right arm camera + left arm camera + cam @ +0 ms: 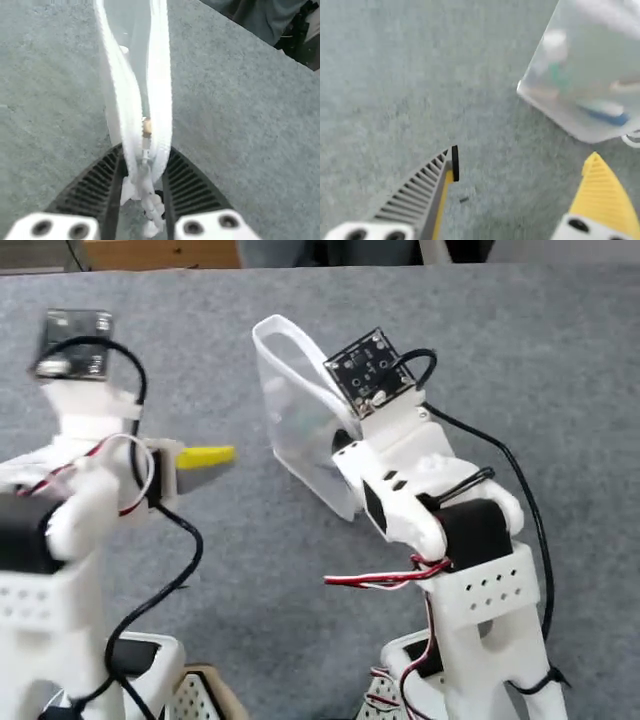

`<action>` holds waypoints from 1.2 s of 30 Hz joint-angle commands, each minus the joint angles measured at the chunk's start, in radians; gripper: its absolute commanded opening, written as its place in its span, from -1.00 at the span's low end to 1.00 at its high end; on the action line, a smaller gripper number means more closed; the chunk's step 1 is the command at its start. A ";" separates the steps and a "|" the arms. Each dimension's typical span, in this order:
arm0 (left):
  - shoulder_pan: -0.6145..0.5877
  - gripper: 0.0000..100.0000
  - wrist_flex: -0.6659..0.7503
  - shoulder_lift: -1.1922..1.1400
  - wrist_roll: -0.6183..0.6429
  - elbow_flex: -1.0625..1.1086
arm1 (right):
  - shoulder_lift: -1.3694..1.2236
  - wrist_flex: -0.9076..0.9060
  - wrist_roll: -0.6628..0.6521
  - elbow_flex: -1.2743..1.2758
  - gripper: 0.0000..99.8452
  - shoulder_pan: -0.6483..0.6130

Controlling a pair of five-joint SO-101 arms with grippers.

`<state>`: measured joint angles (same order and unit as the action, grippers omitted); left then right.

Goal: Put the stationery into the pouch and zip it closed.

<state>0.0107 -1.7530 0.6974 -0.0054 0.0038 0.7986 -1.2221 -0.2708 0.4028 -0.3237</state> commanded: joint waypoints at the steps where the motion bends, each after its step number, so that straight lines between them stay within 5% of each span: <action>1: 0.013 -0.20 0.052 0.012 -0.009 0.128 | 0.007 -0.005 0.064 -0.113 -0.98 -0.089; 8: 0.013 -0.20 0.127 0.012 -0.011 0.269 | 0.005 0.006 0.198 -0.208 -0.98 -0.307; 15: 0.039 -0.20 0.144 0.012 -0.011 0.300 | -0.125 -0.017 0.407 -0.295 -0.98 -0.324; 23: 0.041 -0.20 0.146 0.012 -0.011 0.300 | -0.194 -0.186 0.405 -0.294 -0.98 -0.324; 36: 0.128 -0.20 0.144 0.012 -0.008 0.320 | -0.191 -0.206 0.321 -0.386 -0.98 -0.453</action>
<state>0.0967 -1.6072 0.7004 -0.0115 0.3276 0.6038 -1.4293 0.0591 0.0836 -0.7165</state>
